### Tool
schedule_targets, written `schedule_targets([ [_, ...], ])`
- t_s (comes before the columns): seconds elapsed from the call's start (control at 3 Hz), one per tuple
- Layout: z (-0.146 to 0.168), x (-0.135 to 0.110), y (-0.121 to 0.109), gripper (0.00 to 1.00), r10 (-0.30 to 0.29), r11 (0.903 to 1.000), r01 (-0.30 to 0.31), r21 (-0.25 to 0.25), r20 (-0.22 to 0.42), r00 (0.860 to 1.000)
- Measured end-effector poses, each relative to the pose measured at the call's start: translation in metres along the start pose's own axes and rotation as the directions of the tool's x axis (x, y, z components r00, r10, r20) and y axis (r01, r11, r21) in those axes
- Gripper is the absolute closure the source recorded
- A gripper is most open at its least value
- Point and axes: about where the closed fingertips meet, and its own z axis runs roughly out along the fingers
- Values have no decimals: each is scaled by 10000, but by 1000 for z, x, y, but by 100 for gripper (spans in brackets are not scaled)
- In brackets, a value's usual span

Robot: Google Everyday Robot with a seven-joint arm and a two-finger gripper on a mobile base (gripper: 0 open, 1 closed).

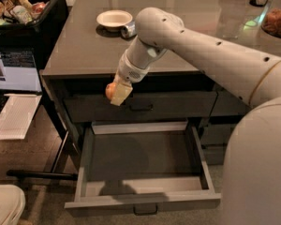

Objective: Pick orange from middle drawer and place on counter

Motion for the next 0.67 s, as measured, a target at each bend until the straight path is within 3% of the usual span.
schedule_targets([
  [0.33,-1,0,2,100,-1,10000,1,-1,-2,10000],
  [0.67,-33,-9,13,100,-153,9999,151,-50,-403,9991],
])
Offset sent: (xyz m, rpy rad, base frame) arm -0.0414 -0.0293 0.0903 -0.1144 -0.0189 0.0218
